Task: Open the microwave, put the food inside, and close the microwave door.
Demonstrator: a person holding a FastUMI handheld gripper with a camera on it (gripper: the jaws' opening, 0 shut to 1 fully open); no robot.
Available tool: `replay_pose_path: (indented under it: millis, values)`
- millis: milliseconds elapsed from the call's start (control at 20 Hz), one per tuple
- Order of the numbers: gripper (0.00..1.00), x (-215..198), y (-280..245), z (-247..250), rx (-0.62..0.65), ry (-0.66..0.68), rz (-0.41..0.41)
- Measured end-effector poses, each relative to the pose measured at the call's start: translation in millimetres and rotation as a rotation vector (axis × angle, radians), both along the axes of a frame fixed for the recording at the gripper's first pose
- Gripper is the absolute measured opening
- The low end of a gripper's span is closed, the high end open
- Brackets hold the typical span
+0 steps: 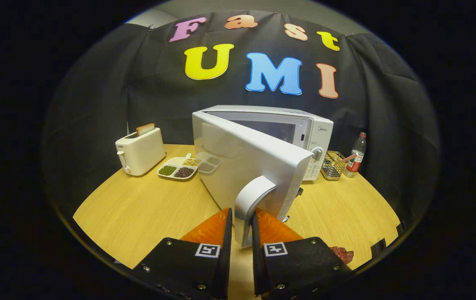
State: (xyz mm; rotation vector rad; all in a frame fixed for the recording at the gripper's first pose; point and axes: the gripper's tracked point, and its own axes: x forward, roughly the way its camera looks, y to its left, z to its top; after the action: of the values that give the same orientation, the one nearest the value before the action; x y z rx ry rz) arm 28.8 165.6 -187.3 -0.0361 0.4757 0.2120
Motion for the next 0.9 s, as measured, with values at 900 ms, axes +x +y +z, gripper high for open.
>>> replay_pose_path:
  millis: [900]
  values:
    - [0.24,-51.8,115.4,-7.9,-0.017,-0.028,0.138]
